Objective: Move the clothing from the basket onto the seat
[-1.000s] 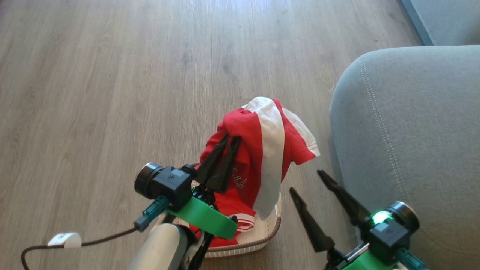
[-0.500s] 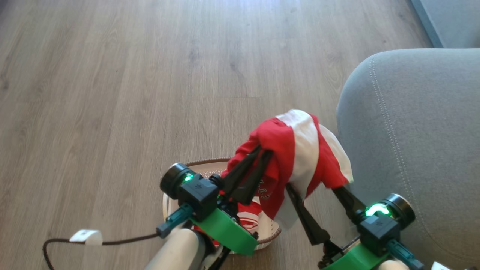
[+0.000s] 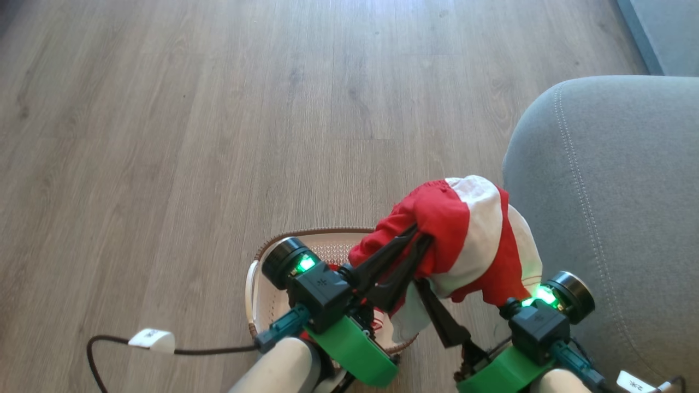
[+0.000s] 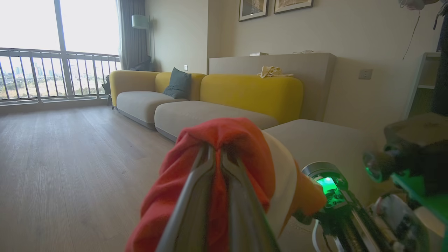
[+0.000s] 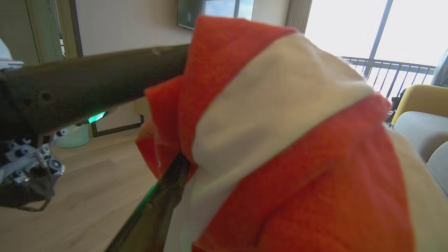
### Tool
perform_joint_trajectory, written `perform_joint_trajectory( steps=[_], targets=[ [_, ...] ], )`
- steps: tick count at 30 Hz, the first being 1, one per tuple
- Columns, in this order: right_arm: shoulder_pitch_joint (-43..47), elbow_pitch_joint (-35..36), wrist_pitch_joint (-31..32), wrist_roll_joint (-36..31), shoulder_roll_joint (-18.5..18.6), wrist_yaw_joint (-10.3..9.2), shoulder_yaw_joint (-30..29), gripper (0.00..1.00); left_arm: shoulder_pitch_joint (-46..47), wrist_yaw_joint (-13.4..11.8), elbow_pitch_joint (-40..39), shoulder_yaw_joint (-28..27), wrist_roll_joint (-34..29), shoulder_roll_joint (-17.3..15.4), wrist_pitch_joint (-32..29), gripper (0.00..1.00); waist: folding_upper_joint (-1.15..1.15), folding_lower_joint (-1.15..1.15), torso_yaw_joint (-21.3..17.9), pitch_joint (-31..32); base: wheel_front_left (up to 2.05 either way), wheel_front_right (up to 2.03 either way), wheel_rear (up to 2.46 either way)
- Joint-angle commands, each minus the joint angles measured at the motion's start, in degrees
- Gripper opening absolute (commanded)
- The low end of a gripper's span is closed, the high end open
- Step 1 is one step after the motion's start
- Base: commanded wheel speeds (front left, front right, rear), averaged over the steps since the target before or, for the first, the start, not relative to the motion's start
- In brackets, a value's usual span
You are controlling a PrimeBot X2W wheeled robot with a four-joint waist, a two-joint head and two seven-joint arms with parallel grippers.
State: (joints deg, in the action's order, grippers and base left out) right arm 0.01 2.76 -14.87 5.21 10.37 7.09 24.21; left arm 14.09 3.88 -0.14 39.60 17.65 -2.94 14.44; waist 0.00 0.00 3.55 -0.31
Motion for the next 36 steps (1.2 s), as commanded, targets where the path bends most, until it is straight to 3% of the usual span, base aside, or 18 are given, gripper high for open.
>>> perform_joint_trajectory(
  steps=[1,2,3,14,27,28,29,36],
  targets=[
    [-2.7,1.6,-0.1,0.1,-0.9,0.4,0.4,0.71,3.0,0.1,-2.2,-1.2,0.5,0.1,0.6,0.0,0.0,0.0,0.1,0.0,0.0,0.0,0.0],
    [-2.7,1.7,-0.1,0.1,-1.2,0.4,0.1,0.32,3.0,0.1,-2.1,-1.1,0.5,0.1,0.6,0.0,0.0,0.0,0.2,0.0,0.0,0.0,0.0],
    [-2.7,1.8,-0.1,0.3,-1.5,0.4,-0.2,0.0,3.0,0.1,-2.0,-1.0,0.5,0.1,0.6,0.0,0.0,0.0,0.2,0.1,0.0,0.0,0.0],
    [-2.4,4.2,-0.1,0.0,-3.6,0.4,-4.7,0.0,2.2,0.2,-0.7,-3.0,0.1,0.1,0.6,0.0,0.0,0.0,0.0,-0.1,0.0,0.0,0.0],
    [-1.8,6.3,-0.1,-3.5,-5.9,0.4,-10.7,0.0,1.1,1.9,-0.7,-3.6,0.1,0.1,0.6,0.02,0.0,0.0,0.0,0.2,0.0,0.0,0.0],
    [-1.8,6.4,-0.1,-3.7,-6.1,0.4,-11.0,0.0,1.1,2.1,-0.6,-3.6,0.0,0.1,0.6,0.23,0.0,0.0,0.1,0.3,0.0,0.0,0.0],
    [-1.8,6.6,-0.1,-4.0,-6.3,0.4,-11.7,0.0,1.0,2.3,-0.6,-3.7,-0.3,0.1,0.6,1.0,0.0,0.0,0.1,0.3,0.0,0.0,0.0],
    [-1.9,7.9,-0.1,-4.9,-6.9,0.4,-13.2,0.0,0.6,2.4,0.7,-4.5,-2.0,0.1,0.6,1.0,0.0,0.0,0.2,0.1,0.0,0.0,0.0]
  ],
)
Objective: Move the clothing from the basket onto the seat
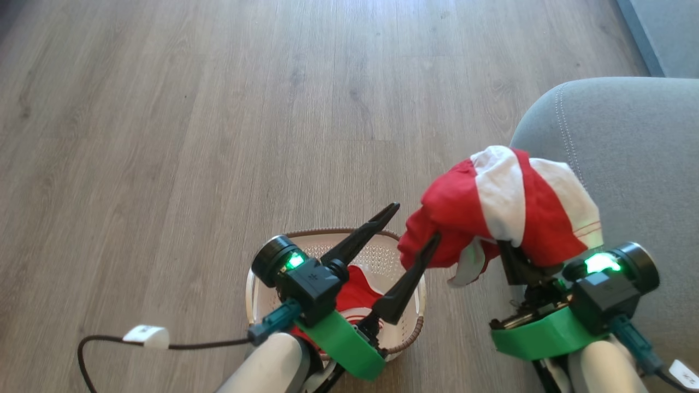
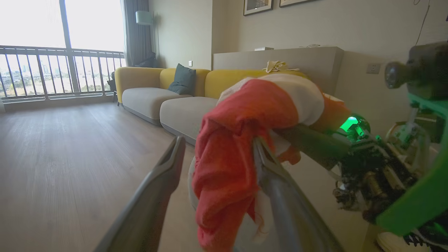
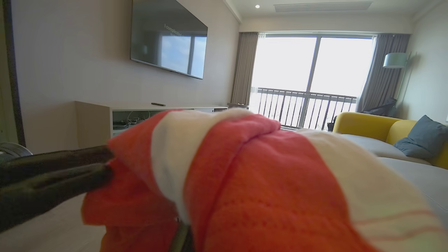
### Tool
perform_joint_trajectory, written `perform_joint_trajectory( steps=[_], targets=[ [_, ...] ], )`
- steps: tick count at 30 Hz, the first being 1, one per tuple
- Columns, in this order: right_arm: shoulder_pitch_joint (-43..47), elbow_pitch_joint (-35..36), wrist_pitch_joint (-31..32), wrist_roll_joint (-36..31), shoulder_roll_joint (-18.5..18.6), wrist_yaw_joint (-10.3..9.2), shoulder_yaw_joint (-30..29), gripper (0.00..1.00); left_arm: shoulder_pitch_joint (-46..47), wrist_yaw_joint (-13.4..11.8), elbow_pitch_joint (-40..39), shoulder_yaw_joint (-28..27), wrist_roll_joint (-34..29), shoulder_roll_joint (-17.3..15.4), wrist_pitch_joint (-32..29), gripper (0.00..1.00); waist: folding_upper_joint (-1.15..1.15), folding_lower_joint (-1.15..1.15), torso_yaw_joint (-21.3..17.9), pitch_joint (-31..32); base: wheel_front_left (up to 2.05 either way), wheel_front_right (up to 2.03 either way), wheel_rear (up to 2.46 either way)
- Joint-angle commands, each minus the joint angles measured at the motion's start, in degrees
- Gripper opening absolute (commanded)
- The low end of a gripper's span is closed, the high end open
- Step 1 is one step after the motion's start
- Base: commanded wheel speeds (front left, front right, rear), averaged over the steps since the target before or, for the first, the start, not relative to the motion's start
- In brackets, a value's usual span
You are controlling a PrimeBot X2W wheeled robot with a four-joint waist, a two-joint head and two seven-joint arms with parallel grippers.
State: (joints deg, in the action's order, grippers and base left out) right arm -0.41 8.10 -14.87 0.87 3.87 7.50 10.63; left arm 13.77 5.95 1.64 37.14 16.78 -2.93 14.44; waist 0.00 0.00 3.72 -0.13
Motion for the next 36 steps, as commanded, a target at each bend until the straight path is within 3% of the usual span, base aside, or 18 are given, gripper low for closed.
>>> perform_joint_trajectory(
  steps=[1,6,10,17,24,36],
  targets=[
    [-1.6,2.8,-0.1,-0.6,-0.5,-0.01,0.0,0.0,0.9,0.4,-0.7,-2.2,-1.8,0.1,0.6,1.0,0.0,0.0,0.0,-0.2,0.0,0.0,0.0],
    [-2.1,3.8,-0.1,-0.6,-0.7,-0.01,-2.0,0.0,0.1,0.6,0.9,-3.2,-2.9,0.1,0.6,1.0,0.0,0.0,-0.1,-0.5,0.0,0.0,0.0],
    [-2.7,4.5,-0.1,-0.6,-0.8,-0.01,-3.7,0.0,-0.5,0.9,4.5,-3.0,-8.1,0.0,0.6,1.0,0.0,0.0,-0.2,-0.6,0.0,0.0,0.0],
    [-4.1,5.6,-0.1,-0.8,0.2,-0.01,-7.2,0.0,-2.7,1.3,9.7,-4.9,-9.5,0.0,0.6,1.0,0.0,0.0,-0.5,-0.5,0.0,0.0,0.0],
    [-4.4,6.5,-0.1,-0.9,0.5,-0.01,-8.8,0.0,-5.2,1.5,12.4,-6.0,-6.8,0.0,0.6,1.0,0.0,0.0,-1.3,-0.1,0.0,0.0,0.0],
    [-3.3,6.0,-0.1,-0.7,0.2,-0.01,-9.4,0.0,-7.2,1.5,12.4,-5.6,-7.2,0.0,0.6,1.0,0.0,0.0,-1.8,0.0,0.0,0.0,0.0]
  ],
)
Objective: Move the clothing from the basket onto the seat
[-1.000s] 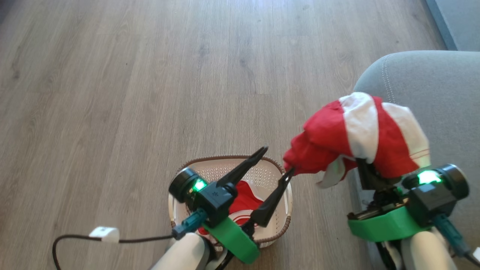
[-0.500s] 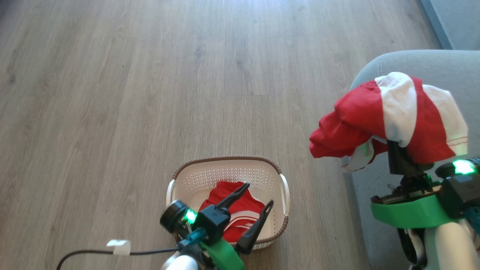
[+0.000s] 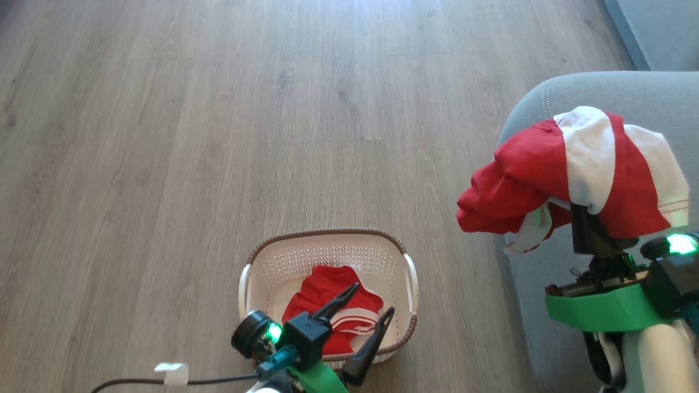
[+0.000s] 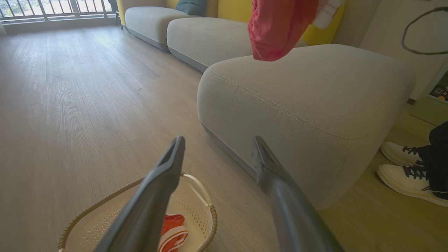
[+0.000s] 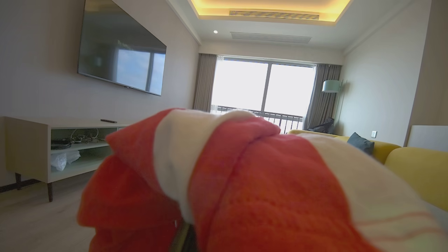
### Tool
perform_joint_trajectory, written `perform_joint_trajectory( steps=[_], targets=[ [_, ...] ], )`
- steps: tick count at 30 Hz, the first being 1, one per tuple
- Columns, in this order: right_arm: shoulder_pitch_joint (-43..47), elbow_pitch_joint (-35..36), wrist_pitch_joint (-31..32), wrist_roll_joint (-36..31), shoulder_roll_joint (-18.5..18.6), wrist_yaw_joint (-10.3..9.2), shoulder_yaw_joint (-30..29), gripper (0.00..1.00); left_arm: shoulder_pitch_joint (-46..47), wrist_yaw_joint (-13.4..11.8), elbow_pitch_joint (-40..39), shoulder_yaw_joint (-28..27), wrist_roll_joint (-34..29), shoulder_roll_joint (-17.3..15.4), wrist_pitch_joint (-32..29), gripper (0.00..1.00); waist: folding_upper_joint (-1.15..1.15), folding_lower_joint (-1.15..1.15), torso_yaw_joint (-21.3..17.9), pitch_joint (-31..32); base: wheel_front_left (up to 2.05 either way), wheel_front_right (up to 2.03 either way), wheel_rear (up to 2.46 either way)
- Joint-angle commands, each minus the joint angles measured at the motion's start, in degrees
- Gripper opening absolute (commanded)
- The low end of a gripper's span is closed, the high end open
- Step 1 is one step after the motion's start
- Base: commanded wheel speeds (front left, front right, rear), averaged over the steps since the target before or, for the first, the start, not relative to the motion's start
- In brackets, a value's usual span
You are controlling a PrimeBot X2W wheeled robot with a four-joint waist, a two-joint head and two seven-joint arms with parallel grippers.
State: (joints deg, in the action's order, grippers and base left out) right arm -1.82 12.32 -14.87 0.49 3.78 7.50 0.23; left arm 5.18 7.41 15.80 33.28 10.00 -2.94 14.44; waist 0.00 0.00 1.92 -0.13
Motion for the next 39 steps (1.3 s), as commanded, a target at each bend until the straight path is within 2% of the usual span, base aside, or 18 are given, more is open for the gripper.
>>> perform_joint_trajectory(
  steps=[1,8,18,28,39],
  targets=[
    [-1.9,1.8,-0.1,-0.3,0.3,-0.01,0.9,0.0,1.4,0.1,-1.6,-1.8,-0.4,0.1,0.6,1.0,0.0,0.0,0.0,0.0,0.0,0.0,0.0],
    [-2.1,1.5,-0.1,-0.2,0.5,-0.01,1.0,0.0,1.4,0.1,-1.8,-2.4,-0.2,0.1,0.6,1.0,0.0,0.0,-0.5,-0.2,0.0,0.0,0.0],
    [-2.4,1.4,-0.1,-0.5,0.7,-0.01,0.0,0.0,1.2,0.1,-2.2,-3.6,0.5,0.1,0.6,1.0,0.0,0.0,-4.5,-0.5,0.0,0.0,0.0],
    [-2.9,1.5,-0.1,-0.5,0.8,-0.01,-0.8,0.0,1.7,0.1,-3.1,-4.8,1.6,0.1,0.6,1.0,0.0,0.0,-13.3,-0.9,0.0,0.0,0.0],
    [-2.8,1.5,-0.1,-0.6,0.6,-0.01,-2.1,0.0,2.4,0.1,-3.7,-5.4,1.3,0.1,0.6,1.0,0.0,0.0,-24.8,-1.6,0.0,0.0,0.0]
  ],
)
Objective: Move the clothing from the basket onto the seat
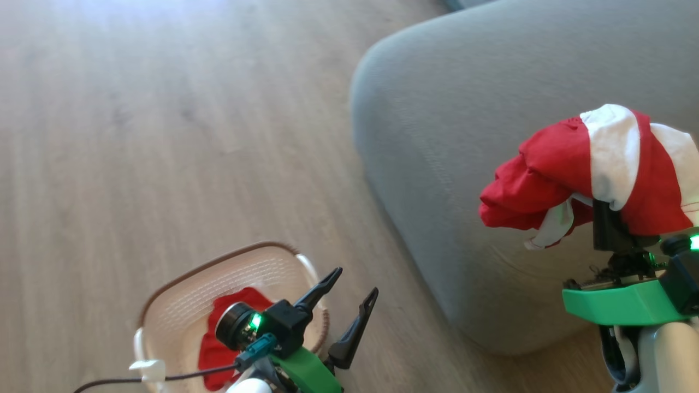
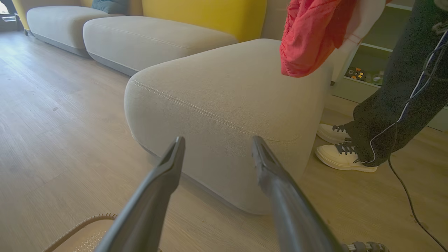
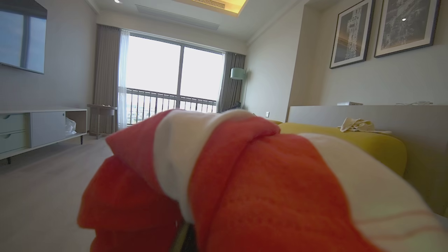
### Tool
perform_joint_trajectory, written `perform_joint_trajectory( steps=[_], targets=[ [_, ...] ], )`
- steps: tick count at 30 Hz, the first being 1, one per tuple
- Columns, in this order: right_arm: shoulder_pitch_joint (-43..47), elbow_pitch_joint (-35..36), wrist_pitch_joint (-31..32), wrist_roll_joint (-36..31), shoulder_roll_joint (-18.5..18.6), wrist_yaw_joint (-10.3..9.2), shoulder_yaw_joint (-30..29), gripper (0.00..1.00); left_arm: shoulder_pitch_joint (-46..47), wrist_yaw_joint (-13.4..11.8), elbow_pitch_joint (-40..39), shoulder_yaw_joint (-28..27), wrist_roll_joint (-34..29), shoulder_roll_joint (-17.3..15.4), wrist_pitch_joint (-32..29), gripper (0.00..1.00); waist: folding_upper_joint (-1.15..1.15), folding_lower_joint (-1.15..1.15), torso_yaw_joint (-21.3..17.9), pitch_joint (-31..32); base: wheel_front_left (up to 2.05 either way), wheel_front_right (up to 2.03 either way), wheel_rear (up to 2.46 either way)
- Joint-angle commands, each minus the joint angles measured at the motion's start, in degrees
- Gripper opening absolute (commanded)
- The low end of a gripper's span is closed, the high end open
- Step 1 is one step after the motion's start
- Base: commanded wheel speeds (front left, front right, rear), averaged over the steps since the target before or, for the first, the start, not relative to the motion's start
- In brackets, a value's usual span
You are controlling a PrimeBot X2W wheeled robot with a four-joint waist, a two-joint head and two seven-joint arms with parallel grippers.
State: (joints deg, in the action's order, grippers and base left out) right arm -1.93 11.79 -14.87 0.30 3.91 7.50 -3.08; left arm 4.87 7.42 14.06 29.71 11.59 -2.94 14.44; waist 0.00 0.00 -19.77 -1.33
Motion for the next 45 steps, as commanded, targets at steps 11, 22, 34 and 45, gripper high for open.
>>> perform_joint_trajectory(
  steps=[11,22,34,45],
  targets=[
    [-2.1,3.4,-0.1,-0.5,0.1,-0.01,-2.1,0.0,5.2,0.1,-1.4,1.0,0.5,0.1,0.6,1.0,0.0,0.0,-10.7,-2.8,0.0,0.0,0.0],
    [-1.1,5.1,-0.1,-0.8,-0.7,-0.01,-6.0,0.0,9.8,0.1,0.3,5.9,2.4,0.1,0.6,1.0,0.0,0.0,-11.5,-4.4,0.0,0.0,0.0],
    [-2.1,4.4,-0.1,-1.1,-0.1,-0.01,-6.0,0.0,8.4,0.1,-0.1,3.5,2.2,0.1,0.6,1.0,0.0,0.0,-11.3,-4.1,0.0,0.0,0.0],
    [-12.3,1.9,-0.1,0.2,5.1,-0.01,-7.4,0.0,10.1,0.1,0.1,0.2,-3.5,-0.3,0.6,1.0,0.0,0.0,-11.3,-13.8,0.0,0.0,0.0]
  ],
)
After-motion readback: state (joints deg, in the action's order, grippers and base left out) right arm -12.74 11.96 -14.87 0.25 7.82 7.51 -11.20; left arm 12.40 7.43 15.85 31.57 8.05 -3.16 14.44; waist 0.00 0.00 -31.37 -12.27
